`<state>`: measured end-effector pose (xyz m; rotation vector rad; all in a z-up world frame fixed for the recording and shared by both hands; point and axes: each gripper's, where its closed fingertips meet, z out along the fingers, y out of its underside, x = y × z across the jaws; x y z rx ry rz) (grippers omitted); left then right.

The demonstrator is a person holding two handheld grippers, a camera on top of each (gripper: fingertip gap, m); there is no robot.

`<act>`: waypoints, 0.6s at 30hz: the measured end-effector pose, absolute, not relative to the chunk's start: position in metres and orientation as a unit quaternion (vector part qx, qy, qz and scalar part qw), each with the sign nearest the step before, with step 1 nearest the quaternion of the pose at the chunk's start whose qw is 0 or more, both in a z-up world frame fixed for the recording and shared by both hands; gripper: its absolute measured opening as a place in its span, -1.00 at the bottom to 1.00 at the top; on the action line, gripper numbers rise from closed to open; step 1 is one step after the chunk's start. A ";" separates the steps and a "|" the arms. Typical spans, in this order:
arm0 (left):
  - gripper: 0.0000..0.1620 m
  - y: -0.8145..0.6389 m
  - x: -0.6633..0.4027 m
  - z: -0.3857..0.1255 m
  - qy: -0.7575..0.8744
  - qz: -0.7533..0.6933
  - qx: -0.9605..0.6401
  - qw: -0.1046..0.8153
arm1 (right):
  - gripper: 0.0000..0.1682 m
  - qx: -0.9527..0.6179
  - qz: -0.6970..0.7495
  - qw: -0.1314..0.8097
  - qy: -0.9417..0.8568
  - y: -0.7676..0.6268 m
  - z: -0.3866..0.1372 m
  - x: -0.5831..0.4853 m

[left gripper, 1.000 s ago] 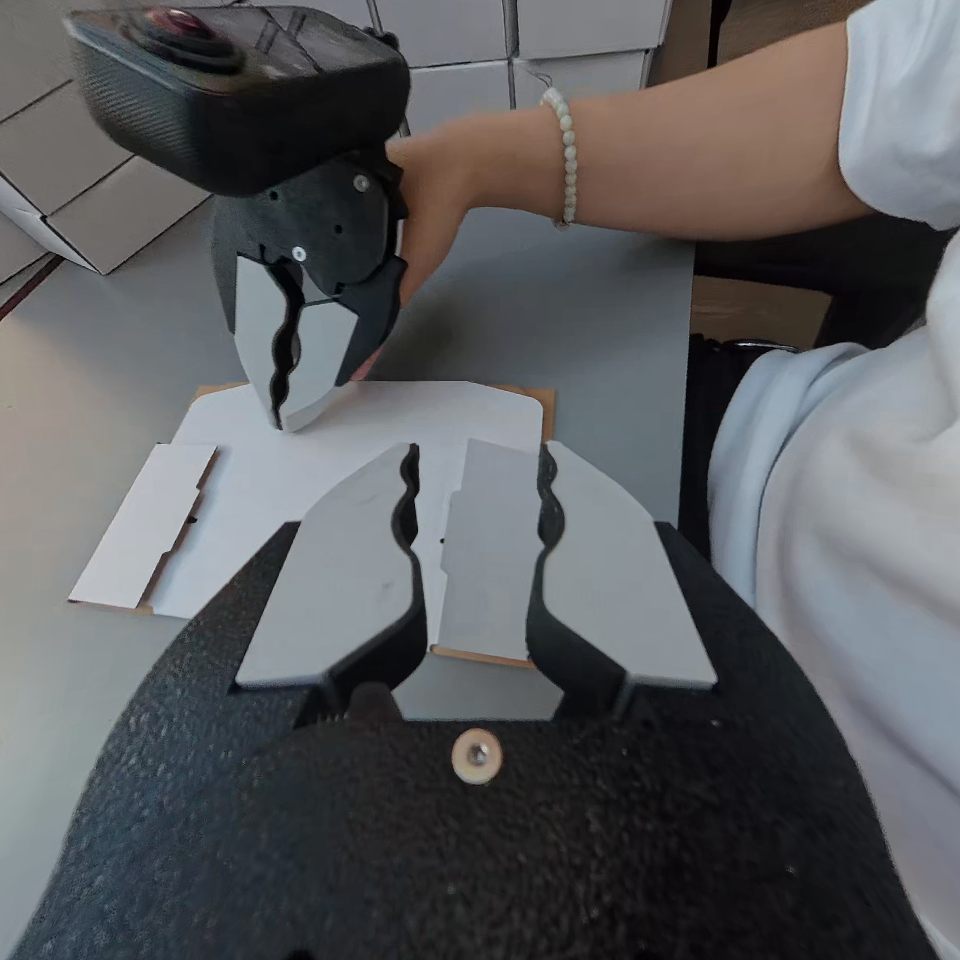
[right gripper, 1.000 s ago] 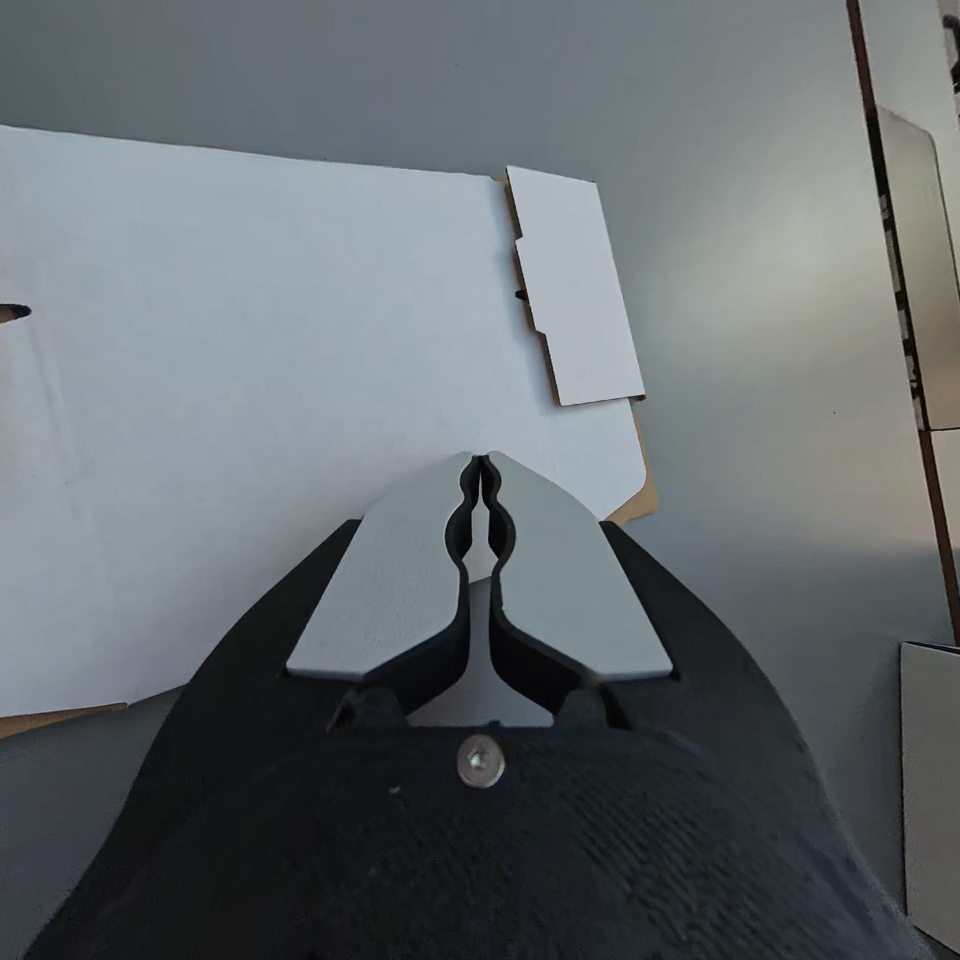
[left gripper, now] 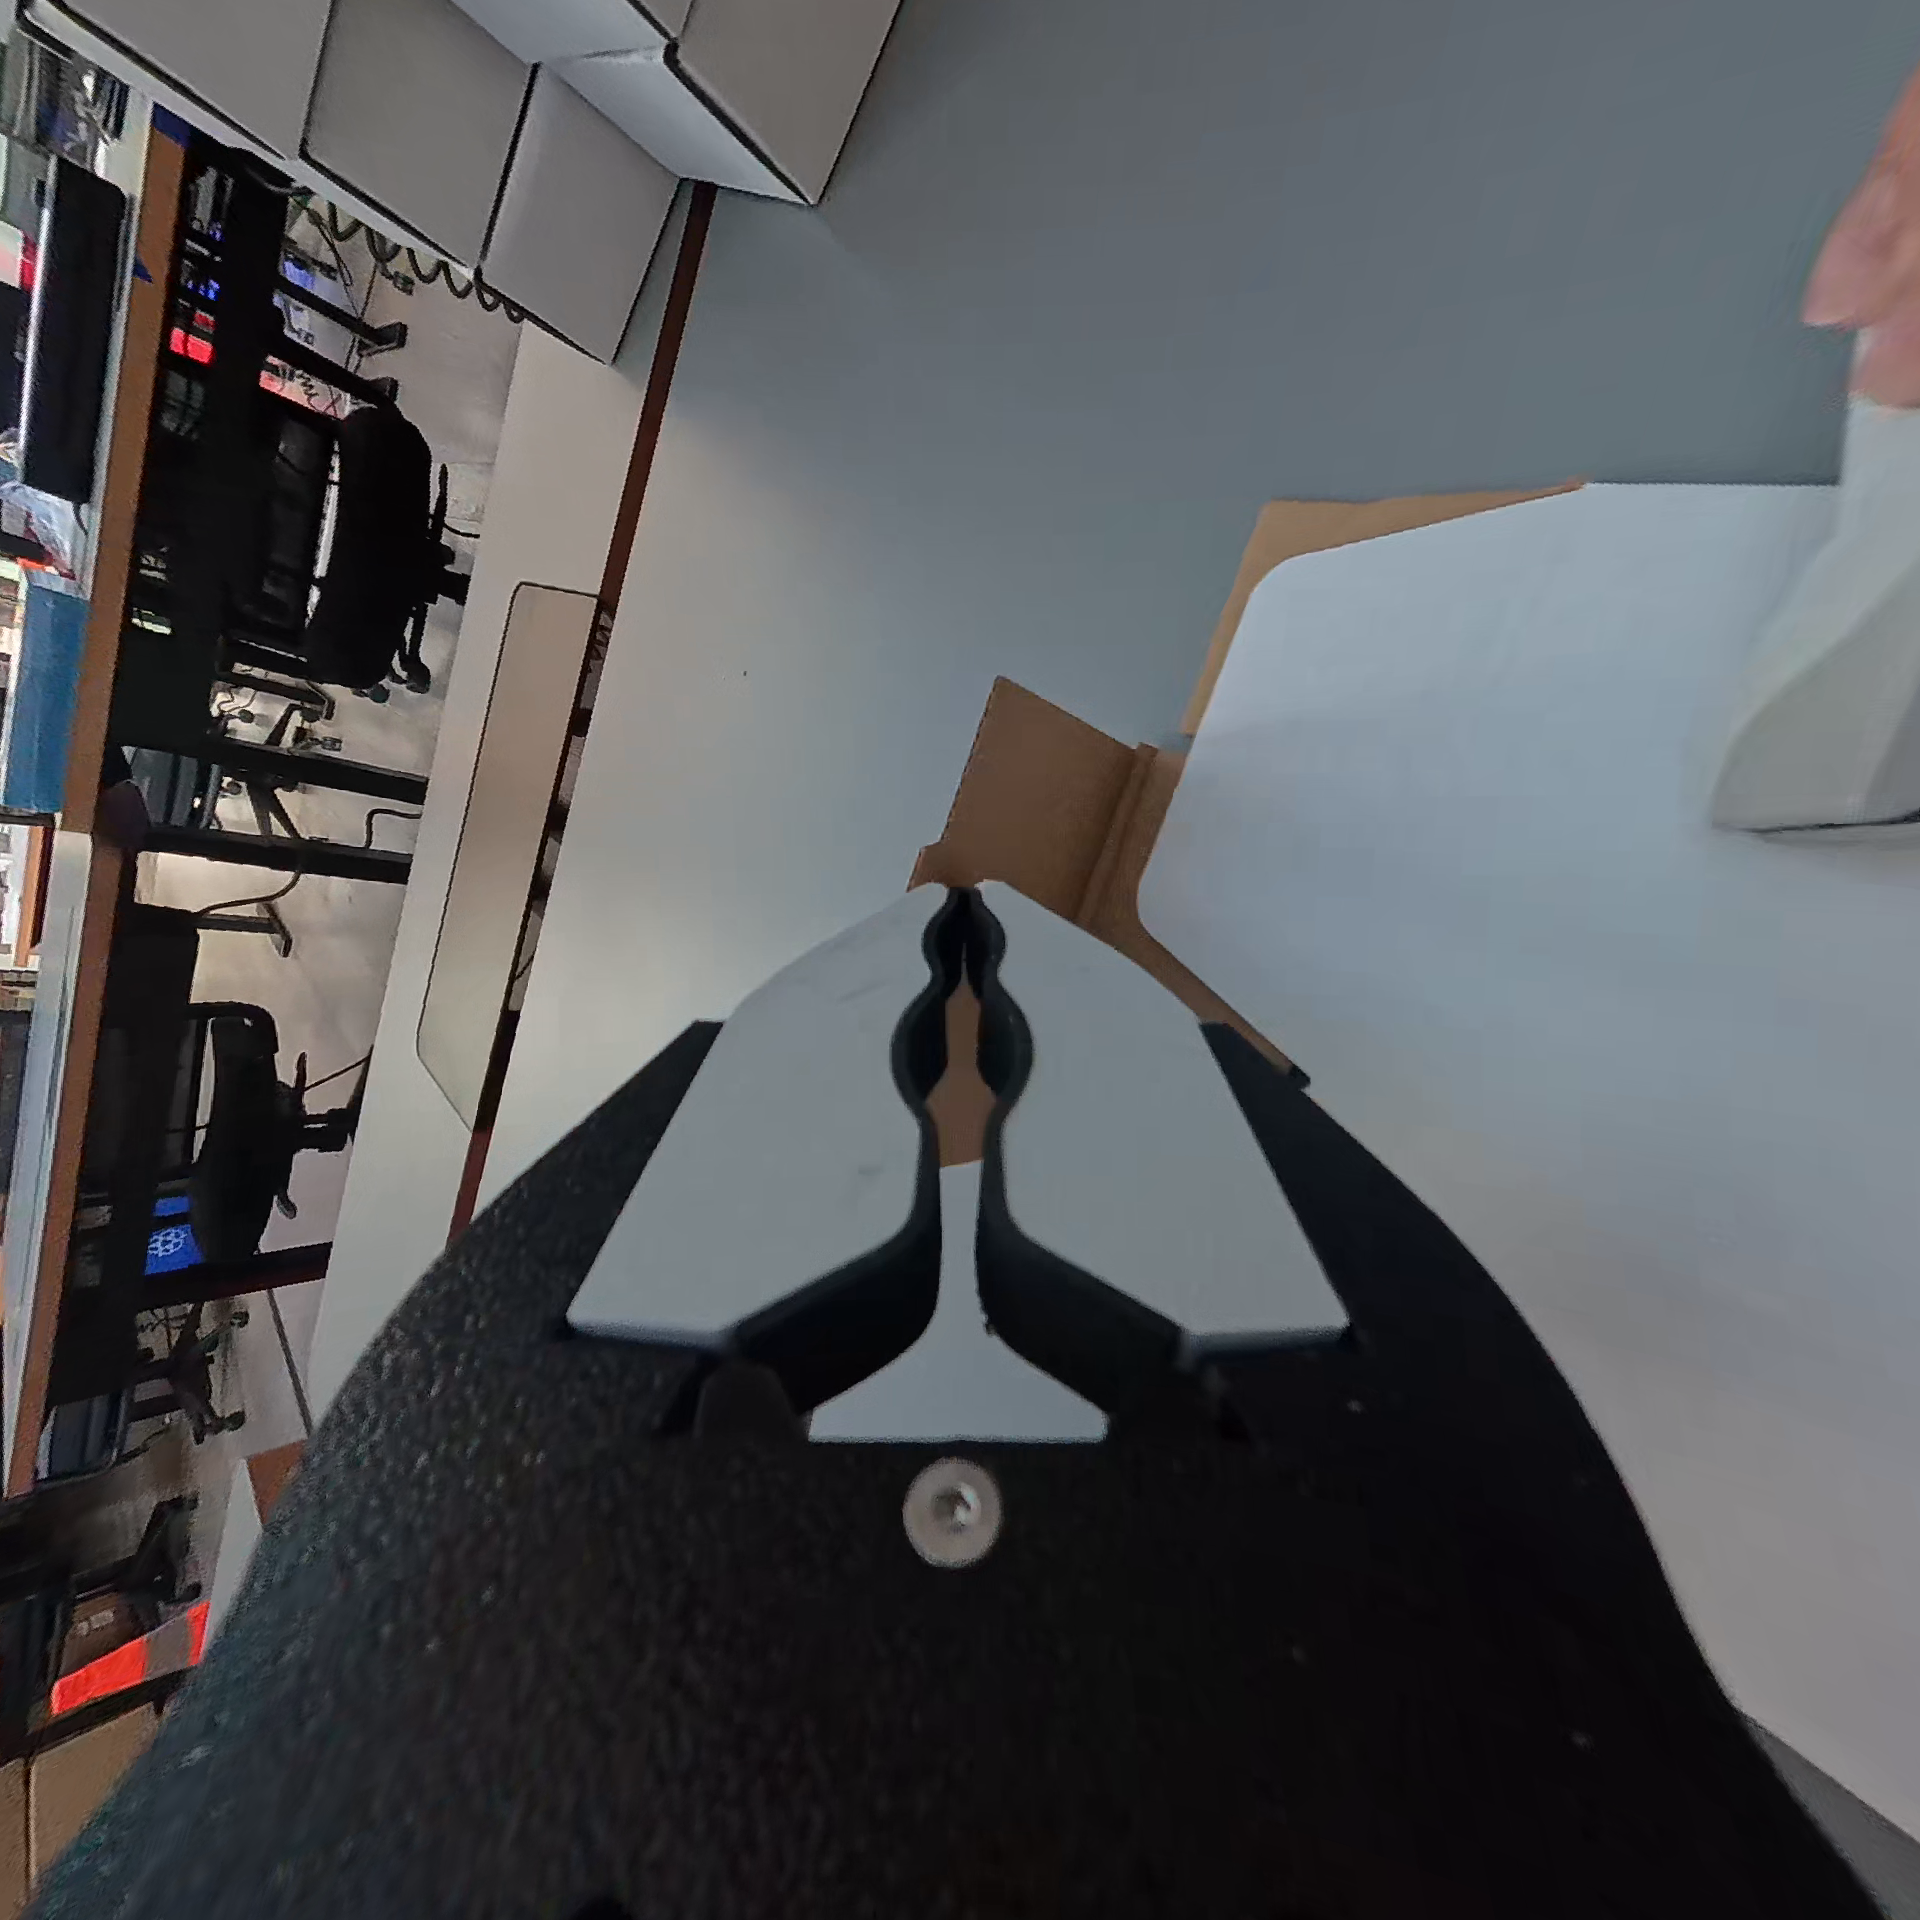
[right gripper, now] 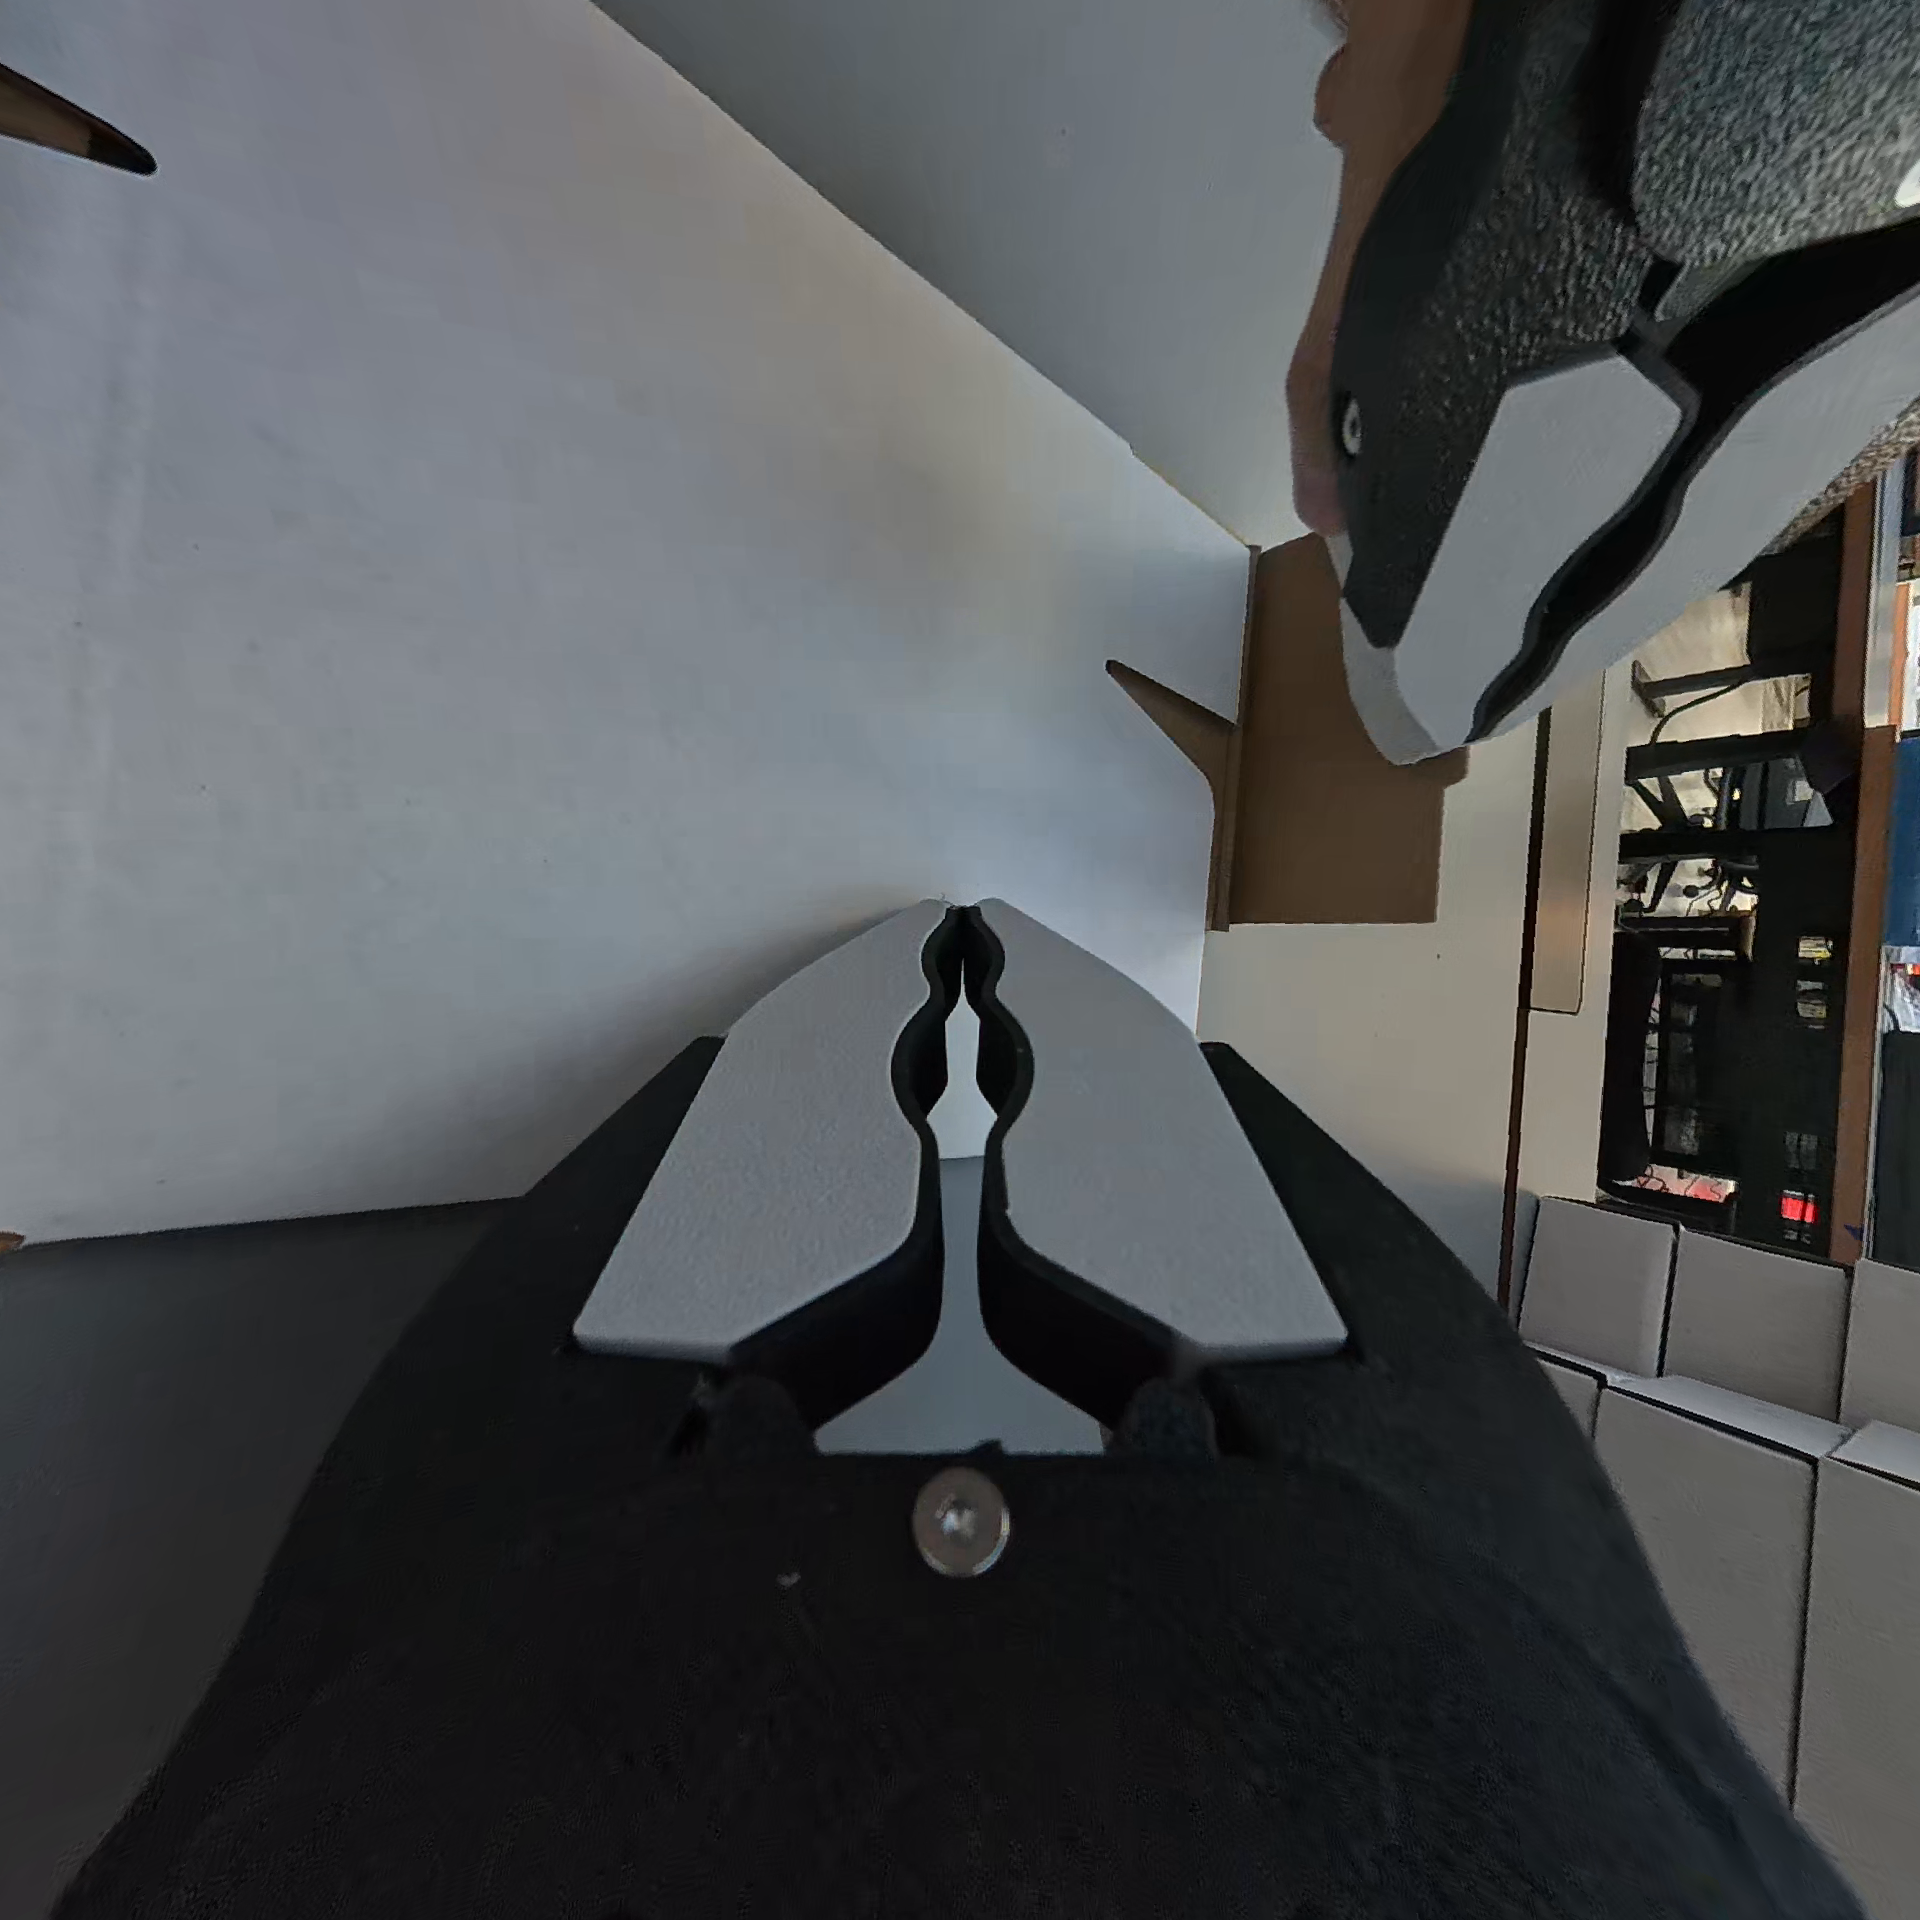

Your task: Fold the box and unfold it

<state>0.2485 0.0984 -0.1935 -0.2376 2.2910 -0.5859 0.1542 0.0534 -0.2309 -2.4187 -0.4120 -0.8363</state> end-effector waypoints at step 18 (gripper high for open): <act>-1.00 0.110 0.261 -0.200 0.914 -0.261 -0.194 0.242 | -1.00 -0.899 -0.303 0.305 -0.084 0.054 -0.230 0.156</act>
